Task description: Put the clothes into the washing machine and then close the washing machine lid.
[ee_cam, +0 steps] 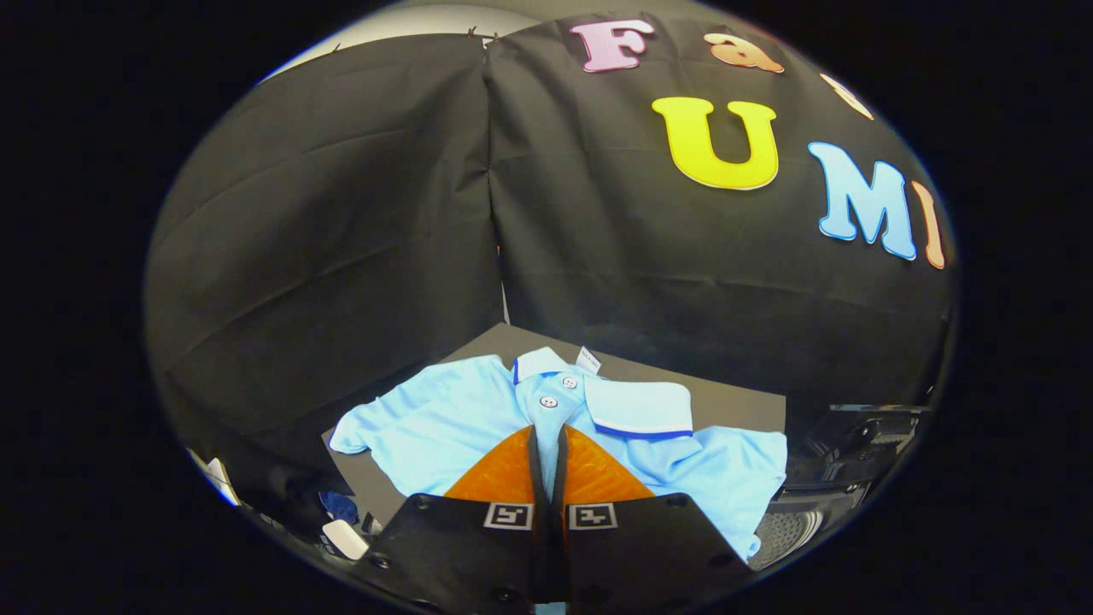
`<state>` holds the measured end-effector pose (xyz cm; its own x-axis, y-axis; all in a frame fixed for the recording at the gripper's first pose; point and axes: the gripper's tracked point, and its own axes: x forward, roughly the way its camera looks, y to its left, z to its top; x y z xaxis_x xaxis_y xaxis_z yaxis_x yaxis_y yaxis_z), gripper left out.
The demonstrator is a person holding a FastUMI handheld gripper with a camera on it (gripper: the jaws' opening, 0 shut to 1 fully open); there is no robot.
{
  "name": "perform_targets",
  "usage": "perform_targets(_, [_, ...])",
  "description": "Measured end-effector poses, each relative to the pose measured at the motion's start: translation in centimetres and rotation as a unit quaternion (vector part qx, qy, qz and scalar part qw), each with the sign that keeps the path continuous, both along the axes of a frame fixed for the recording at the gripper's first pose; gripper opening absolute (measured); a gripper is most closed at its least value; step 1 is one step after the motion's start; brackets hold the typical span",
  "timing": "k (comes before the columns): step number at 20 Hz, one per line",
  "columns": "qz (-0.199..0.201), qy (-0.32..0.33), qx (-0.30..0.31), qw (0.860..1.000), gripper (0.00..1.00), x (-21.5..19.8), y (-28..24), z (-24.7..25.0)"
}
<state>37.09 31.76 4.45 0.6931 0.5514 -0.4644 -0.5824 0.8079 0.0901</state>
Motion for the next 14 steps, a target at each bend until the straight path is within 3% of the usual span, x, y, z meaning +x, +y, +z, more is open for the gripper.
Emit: perform_targets(14, [-0.057,-0.054,0.029,0.996,0.02,1.1,-9.5,4.4])
